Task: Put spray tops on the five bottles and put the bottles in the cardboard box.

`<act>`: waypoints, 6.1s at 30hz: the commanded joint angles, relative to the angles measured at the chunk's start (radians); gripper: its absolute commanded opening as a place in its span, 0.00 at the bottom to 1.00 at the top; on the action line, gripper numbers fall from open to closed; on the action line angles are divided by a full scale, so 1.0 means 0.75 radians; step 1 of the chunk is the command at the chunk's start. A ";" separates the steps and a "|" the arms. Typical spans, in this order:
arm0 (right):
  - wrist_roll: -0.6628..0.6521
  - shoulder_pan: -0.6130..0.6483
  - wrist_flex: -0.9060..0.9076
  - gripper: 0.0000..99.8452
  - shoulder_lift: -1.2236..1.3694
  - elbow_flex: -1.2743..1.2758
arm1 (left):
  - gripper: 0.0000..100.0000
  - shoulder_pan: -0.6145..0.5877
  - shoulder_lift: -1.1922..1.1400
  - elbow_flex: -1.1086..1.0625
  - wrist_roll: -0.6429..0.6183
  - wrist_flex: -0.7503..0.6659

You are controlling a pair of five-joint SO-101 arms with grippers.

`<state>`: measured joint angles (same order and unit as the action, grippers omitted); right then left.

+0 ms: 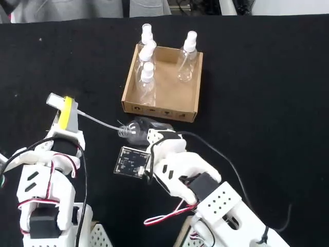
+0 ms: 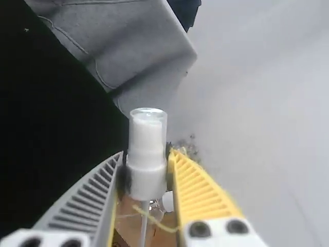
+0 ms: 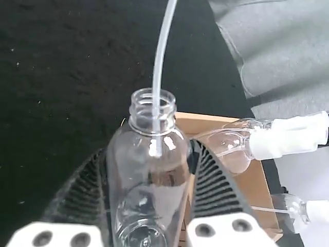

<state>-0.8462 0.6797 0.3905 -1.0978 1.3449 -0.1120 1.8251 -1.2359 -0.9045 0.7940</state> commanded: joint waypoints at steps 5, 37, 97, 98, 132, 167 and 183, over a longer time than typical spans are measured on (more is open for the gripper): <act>0.070 0.027 -0.047 0.02 -0.046 -0.015 | 0.03 0.013 0.004 -0.021 0.012 -0.033; 0.119 0.080 -0.104 0.02 -0.046 0.011 | 0.03 0.251 0.002 -0.101 0.016 -0.023; 0.123 0.018 -0.231 0.02 -0.048 0.040 | 0.38 0.210 0.002 0.093 0.072 0.376; 0.127 0.008 -0.241 0.02 -0.048 0.042 | 0.38 0.185 0.002 0.105 0.059 0.381; 0.540 -0.029 -0.311 0.03 -0.050 -0.036 | 0.38 -0.095 0.002 0.066 0.004 0.374; 0.530 0.037 -0.311 0.02 -0.038 -0.011 | 0.38 0.396 0.002 -0.116 0.153 0.168; 0.530 0.035 -0.309 0.02 -0.038 -0.011 | 0.38 0.343 0.002 -0.109 0.149 0.178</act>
<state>-0.4503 0.6874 0.1895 -1.1285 1.4032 0.1611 1.8282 -1.3295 -0.8048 0.9275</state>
